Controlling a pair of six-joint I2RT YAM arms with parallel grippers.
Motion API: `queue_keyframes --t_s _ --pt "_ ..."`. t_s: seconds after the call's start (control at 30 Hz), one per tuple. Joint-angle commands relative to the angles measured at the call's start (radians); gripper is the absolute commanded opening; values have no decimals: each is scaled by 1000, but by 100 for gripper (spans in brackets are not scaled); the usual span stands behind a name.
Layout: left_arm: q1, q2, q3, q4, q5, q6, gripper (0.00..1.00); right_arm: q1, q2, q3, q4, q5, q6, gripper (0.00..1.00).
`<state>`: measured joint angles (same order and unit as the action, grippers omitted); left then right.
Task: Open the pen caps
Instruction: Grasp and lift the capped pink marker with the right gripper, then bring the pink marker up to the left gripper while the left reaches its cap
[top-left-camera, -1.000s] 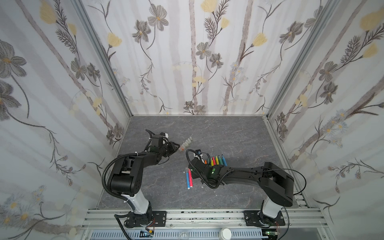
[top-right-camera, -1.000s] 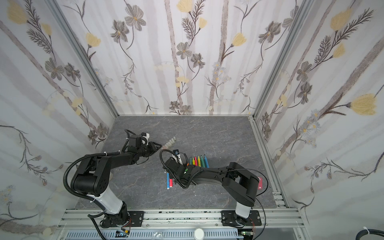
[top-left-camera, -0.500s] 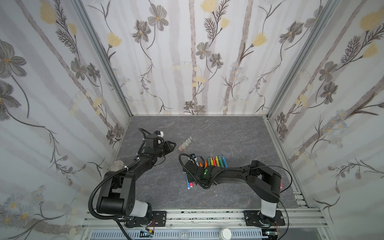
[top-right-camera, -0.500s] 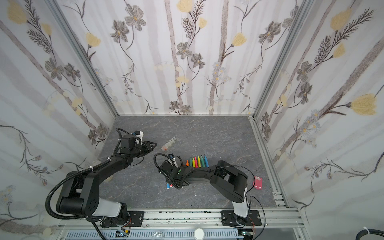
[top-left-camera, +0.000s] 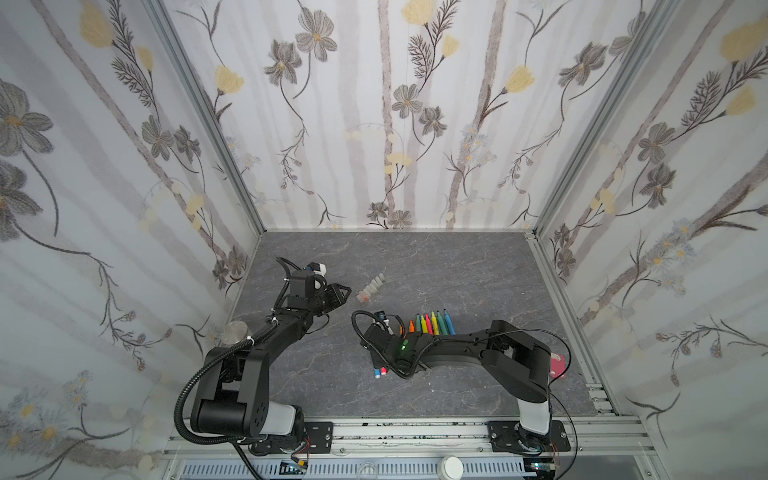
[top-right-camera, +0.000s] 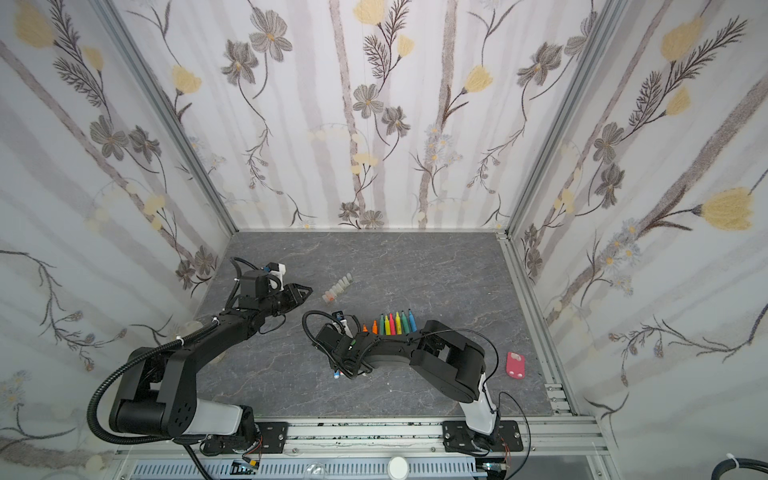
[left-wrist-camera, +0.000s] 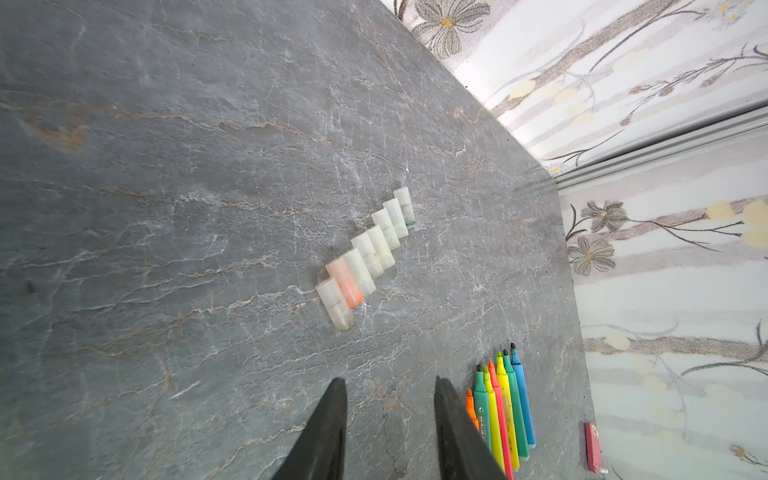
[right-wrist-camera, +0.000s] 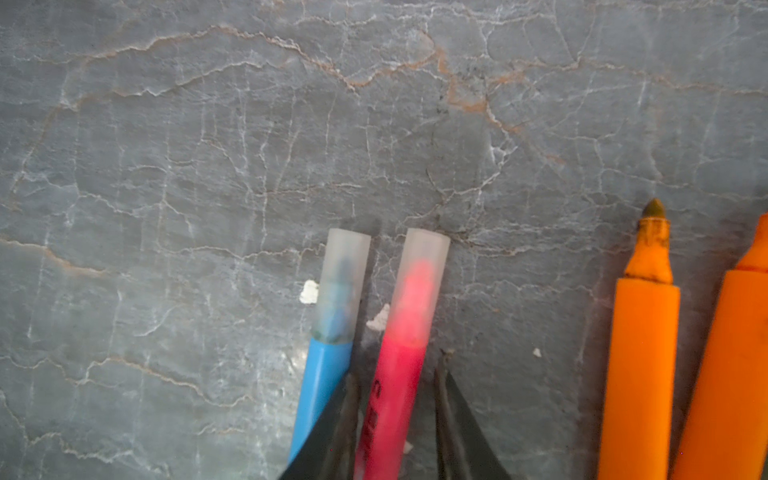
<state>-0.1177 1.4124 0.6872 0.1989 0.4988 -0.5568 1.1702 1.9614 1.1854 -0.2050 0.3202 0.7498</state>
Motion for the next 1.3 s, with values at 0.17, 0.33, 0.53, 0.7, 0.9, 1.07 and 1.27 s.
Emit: queue_keyframes --t_s 0.17,0.33,0.53,0.7,0.9,1.07,1.27 --pt "1 -15 3 -23 17 21 35 0 -3 -24 -34 -22 1 15" --pt "-2 -20 18 -57 50 35 35 -17 -53 -53 -10 -28 -18 5" --pt "-40 -38 18 -57 147 21 36 -77 -244 -183 145 -69 -85 0" --pt "-126 -44 2 16 222 -40 37 -170 -383 -292 312 -209 -127 0" --pt "-261 6 17 85 222 -95 39 -245 -445 -320 369 -288 -163 0" --pt "-299 46 41 111 203 -113 39 -254 -450 -307 371 -300 -164 0" --pt "-315 67 70 119 197 -122 39 -254 -443 -299 377 -302 -163 0"
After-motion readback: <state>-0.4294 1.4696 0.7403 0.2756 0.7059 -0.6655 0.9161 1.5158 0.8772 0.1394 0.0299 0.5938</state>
